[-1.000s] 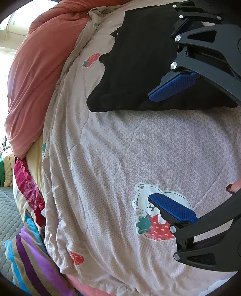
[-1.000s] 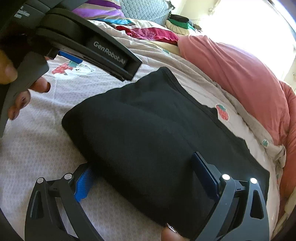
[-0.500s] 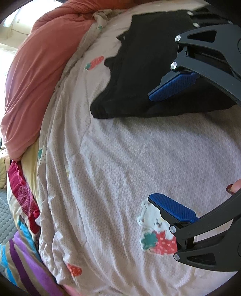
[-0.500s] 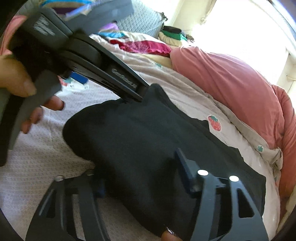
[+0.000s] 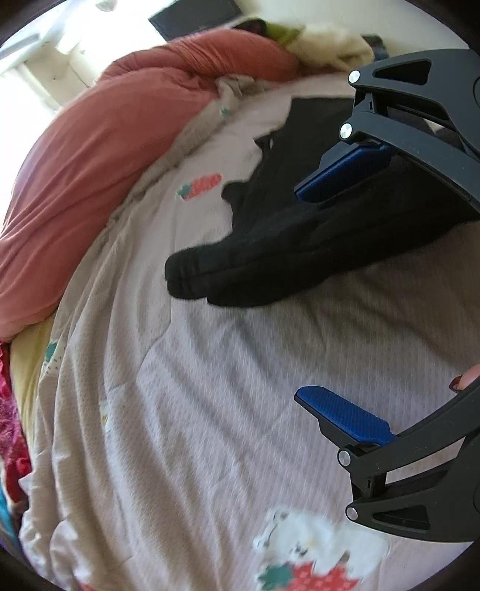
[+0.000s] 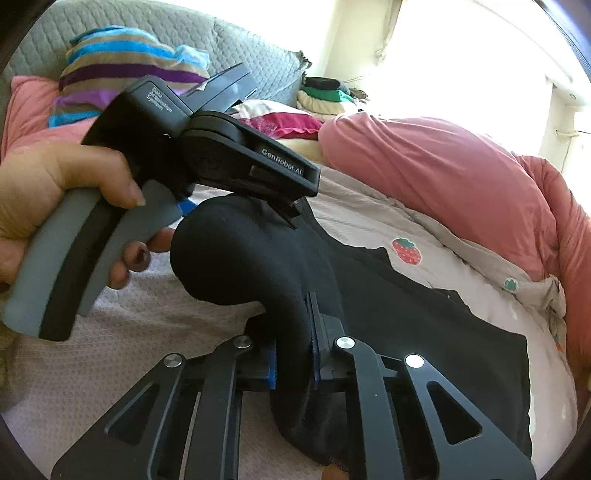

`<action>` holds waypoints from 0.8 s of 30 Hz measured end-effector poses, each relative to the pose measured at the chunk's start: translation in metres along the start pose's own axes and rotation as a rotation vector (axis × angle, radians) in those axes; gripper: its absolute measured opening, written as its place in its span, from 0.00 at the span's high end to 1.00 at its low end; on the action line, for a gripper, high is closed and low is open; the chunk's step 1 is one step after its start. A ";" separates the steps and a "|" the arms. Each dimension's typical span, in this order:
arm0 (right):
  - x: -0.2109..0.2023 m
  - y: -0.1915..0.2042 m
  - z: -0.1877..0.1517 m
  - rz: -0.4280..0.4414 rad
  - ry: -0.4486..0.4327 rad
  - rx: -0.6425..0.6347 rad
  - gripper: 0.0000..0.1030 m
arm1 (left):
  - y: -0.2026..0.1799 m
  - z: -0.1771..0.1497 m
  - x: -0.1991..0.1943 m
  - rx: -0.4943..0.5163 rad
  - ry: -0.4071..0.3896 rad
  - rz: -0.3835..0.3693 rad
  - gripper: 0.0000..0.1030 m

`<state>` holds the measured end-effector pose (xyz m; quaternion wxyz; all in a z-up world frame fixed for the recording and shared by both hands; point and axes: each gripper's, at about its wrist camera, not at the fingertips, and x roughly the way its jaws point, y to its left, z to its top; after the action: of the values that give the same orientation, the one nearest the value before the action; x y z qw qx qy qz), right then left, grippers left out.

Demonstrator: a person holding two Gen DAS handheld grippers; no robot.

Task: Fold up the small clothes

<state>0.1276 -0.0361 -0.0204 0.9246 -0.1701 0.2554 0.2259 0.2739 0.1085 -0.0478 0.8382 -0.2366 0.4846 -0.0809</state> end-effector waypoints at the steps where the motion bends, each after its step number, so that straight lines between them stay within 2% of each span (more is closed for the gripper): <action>1: -0.001 -0.001 0.000 0.000 -0.004 0.005 0.90 | -0.002 0.000 0.000 -0.002 0.001 -0.010 0.09; 3: -0.005 -0.004 -0.001 -0.002 -0.013 0.018 0.90 | -0.009 0.000 0.002 0.002 0.004 -0.024 0.14; 6: -0.009 -0.010 -0.002 -0.002 -0.026 0.032 0.91 | -0.024 -0.001 0.005 0.009 0.023 -0.067 0.32; 8: -0.012 -0.011 -0.003 -0.004 -0.035 0.037 0.92 | -0.032 -0.002 0.006 0.021 0.032 -0.086 0.54; 11: -0.018 -0.015 -0.006 -0.021 -0.050 0.045 0.93 | -0.049 -0.006 0.003 0.079 0.017 -0.054 0.74; 14: -0.025 -0.024 -0.009 -0.026 -0.064 0.080 0.93 | -0.065 -0.009 -0.003 0.125 -0.001 -0.036 0.78; 24: -0.052 -0.051 -0.018 -0.050 -0.114 0.167 0.93 | -0.107 -0.016 -0.024 0.232 -0.050 -0.009 0.79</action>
<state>0.1062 -0.1041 0.0041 0.9539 -0.0854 0.2161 0.1900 0.2579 0.0184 0.0155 0.8714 -0.1423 0.4498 -0.1344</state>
